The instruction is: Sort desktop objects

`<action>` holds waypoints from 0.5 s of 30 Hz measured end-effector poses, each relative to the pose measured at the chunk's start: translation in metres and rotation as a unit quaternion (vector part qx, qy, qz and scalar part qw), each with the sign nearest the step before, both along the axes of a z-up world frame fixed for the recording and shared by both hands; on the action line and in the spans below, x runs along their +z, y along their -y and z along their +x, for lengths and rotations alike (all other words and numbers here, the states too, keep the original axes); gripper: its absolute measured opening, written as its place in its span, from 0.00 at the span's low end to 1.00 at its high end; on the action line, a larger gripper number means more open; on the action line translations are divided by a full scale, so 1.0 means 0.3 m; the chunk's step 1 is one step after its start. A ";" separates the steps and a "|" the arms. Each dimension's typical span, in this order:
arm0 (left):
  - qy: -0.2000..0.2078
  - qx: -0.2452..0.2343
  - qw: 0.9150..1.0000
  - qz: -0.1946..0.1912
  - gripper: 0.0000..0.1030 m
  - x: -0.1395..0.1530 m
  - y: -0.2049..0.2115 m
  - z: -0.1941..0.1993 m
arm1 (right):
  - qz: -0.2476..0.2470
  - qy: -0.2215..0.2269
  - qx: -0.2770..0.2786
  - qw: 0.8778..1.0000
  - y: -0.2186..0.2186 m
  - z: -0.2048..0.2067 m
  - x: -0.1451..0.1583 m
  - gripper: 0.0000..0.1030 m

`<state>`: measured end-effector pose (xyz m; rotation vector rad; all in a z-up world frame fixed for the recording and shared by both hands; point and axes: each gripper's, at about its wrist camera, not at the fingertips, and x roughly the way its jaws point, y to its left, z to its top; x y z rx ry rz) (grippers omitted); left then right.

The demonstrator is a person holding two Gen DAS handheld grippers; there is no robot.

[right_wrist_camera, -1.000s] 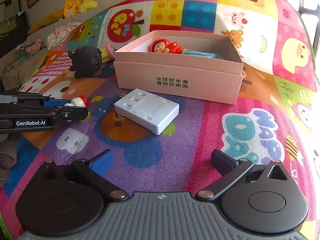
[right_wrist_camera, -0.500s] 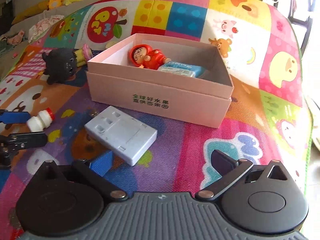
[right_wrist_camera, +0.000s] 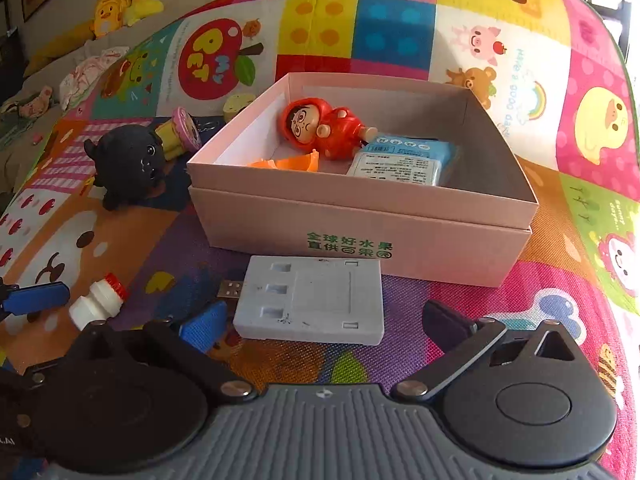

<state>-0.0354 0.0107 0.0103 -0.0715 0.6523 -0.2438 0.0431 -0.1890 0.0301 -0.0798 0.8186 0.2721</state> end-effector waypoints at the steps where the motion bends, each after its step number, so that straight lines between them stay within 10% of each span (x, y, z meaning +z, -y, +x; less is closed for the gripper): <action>1: -0.001 0.000 1.000 -0.001 0.93 0.000 -0.001 0.001 | -0.002 -0.004 0.005 1.000 -0.012 0.007 -0.008 1.00; 15: -0.009 0.004 1.000 0.005 0.93 -0.007 0.001 0.006 | -0.018 0.026 0.039 0.999 0.053 -0.144 0.001 0.78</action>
